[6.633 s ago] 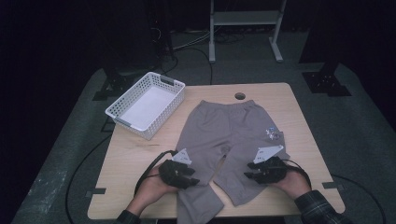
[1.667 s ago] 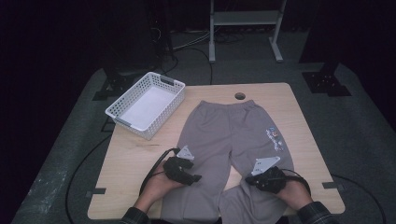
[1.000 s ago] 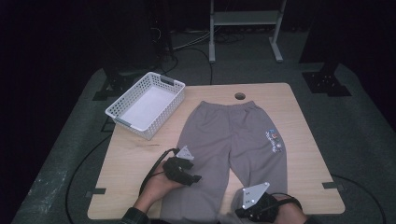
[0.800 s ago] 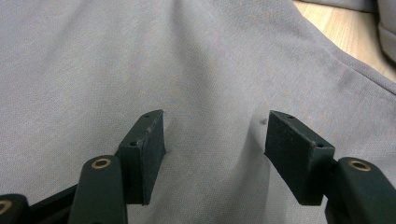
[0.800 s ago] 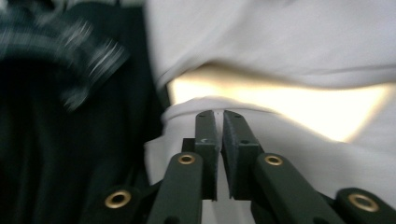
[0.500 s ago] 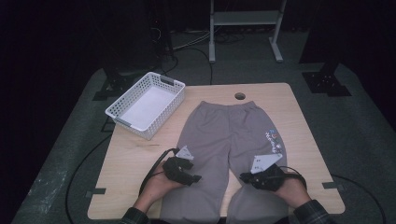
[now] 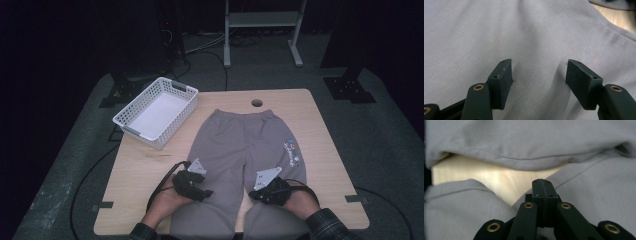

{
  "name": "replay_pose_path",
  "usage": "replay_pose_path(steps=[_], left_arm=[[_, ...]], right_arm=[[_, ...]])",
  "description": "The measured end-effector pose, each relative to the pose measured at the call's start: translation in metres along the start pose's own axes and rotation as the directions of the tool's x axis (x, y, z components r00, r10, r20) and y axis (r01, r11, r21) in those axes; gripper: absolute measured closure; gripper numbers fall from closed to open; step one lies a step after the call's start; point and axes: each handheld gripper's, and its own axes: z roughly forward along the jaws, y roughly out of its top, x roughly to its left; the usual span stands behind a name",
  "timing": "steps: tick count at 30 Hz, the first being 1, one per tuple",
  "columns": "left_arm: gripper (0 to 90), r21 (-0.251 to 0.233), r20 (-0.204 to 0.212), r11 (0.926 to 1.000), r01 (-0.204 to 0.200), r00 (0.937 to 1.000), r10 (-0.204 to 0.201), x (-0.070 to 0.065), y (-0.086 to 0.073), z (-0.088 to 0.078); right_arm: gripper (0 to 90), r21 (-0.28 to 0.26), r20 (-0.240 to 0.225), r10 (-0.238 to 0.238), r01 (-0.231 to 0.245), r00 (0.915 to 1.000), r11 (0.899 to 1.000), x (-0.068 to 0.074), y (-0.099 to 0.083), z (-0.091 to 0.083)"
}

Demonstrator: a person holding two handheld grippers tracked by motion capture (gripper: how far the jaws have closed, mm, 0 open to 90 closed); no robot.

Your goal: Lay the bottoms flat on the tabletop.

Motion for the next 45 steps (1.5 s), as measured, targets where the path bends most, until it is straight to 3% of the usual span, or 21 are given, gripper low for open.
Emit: replay_pose_path(steps=[10,13,21,26,34,37,45], left_arm=[[36.9,0.03,-0.035,0.9995,-0.007,0.9994,0.008,-0.027,-0.019,-0.013],[36.9,0.04,-0.043,0.9989,-0.026,0.9987,0.027,-0.037,-0.023,-0.016],[36.8,0.047,-0.055,0.9985,-0.027,0.9981,0.03,-0.052,-0.029,-0.019],[35.1,0.035,-0.03,0.9993,0.013,0.9995,-0.012,-0.047,-0.028,-0.019],[28.4,-0.004,-0.065,0.9994,0.035,0.9973,-0.036,-0.041,-0.027,-0.026],[21.9,-0.01,-0.104,0.999,0.043,0.9936,-0.044,-0.038,-0.028,-0.028],[14.3,-0.045,-0.162,0.994,0.1,0.9811,-0.106,-0.026,-0.034,-0.033]], right_arm=[[89.4,-0.007,-0.066,-0.026,0.026,0.9975,1.0,0.018,0.003,0.001],[89.3,-0.003,-0.077,-0.024,0.024,0.9968,1.0,0.022,0.0,-0.002],[89.3,0.003,-0.093,-0.031,0.031,0.9951,1.0,0.027,-0.003,-0.005],[83.8,-0.004,-0.095,-0.02,0.02,0.9952,1.0,0.023,-0.002,-0.006],[68.3,-0.075,-0.057,0.031,-0.035,0.9979,0.997,0.01,-0.001,-0.018],[59.0,-0.088,-0.027,0.05,-0.052,0.9984,0.995,0.006,-0.002,-0.02],[37.4,-0.125,0.046,0.113,-0.107,0.9925,0.986,-0.002,-0.004,-0.023]])
